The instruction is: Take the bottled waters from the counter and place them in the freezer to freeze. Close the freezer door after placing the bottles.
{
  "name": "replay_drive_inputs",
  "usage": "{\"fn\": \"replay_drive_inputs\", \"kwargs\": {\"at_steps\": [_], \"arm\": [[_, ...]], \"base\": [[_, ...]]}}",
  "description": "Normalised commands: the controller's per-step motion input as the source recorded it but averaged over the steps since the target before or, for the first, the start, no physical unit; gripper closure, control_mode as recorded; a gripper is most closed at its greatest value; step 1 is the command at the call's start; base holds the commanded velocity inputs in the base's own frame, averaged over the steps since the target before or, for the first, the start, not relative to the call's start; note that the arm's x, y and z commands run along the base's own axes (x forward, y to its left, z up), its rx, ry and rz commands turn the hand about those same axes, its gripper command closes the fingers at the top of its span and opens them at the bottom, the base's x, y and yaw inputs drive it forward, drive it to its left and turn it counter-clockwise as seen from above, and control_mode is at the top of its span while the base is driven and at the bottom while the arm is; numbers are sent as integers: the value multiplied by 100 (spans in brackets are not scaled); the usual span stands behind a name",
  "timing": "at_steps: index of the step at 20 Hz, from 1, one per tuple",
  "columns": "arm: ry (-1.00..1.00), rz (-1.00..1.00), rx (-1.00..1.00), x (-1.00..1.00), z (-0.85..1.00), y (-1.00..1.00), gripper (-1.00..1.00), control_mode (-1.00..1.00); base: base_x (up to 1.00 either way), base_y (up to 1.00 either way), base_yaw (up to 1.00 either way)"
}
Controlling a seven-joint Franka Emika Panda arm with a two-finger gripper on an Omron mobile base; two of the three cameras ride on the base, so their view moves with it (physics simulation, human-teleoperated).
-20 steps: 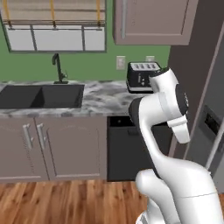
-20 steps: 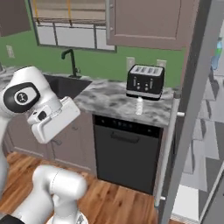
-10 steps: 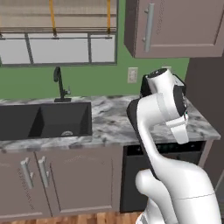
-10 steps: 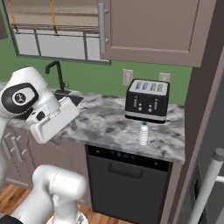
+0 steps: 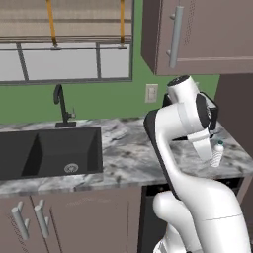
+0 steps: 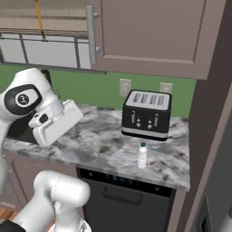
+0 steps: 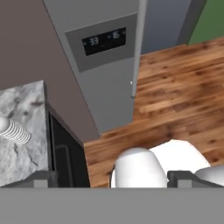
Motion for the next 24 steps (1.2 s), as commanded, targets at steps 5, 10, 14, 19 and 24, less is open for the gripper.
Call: {"fn": "replay_drive_inputs", "kwargs": {"at_steps": [5, 10, 14, 19, 24], "arm": [[0, -3, -1, -50, -43, -35, -100, -100], [0, 0, -15, -1, -62, -40, -100, -100], [0, 3, -23, 36, -60, -28, -100, -100], [0, 4, -28, 63, -37, -4, -100, -100], [0, 0, -20, 95, -18, 0, -100, -100]], "base": [[-12, -2, -1], [0, 0, 0], [0, 0, 0], [0, 0, 0], [0, 0, 0]]}}
